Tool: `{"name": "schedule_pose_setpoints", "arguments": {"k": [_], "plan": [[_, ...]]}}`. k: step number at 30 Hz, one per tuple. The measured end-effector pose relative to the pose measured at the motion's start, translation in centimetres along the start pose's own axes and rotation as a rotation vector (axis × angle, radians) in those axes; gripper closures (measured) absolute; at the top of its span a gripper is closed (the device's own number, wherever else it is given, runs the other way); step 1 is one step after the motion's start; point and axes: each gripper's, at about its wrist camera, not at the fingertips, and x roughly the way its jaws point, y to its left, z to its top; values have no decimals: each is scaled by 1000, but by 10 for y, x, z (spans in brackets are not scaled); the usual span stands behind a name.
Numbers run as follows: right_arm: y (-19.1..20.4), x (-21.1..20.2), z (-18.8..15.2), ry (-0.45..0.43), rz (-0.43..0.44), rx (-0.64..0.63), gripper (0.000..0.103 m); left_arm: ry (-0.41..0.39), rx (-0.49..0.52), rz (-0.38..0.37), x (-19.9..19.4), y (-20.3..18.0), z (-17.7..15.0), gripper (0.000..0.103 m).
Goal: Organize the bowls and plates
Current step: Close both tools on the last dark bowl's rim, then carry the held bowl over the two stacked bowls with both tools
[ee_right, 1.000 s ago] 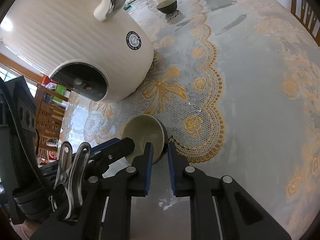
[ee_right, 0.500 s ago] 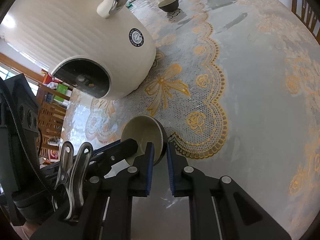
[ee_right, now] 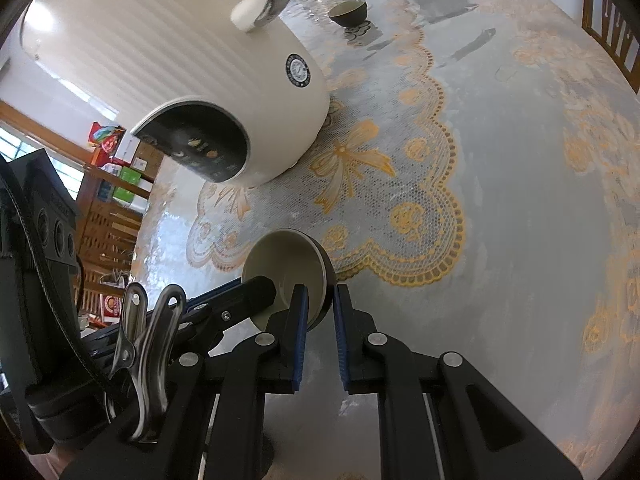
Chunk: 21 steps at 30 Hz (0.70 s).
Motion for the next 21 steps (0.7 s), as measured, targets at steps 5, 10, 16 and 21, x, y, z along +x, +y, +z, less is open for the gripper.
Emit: {"name": "schedule_pose_setpoints", "arguments": {"k": [5,10,16,21], "plan": [[7,-7,-11,-1,4,-5,87,-10,-5,2,-10,2,-11,95],[15,-12,-21,0,8,-10,87,-19,-9,4,-20,6,-24,95],[27,-19,-37,-3,19,-18,87,-28,-16,15,-36,12,-39,95],[35,-25,-48,-2,26,-25,87,-31,-25,20,-47,17,-52,95]]}}
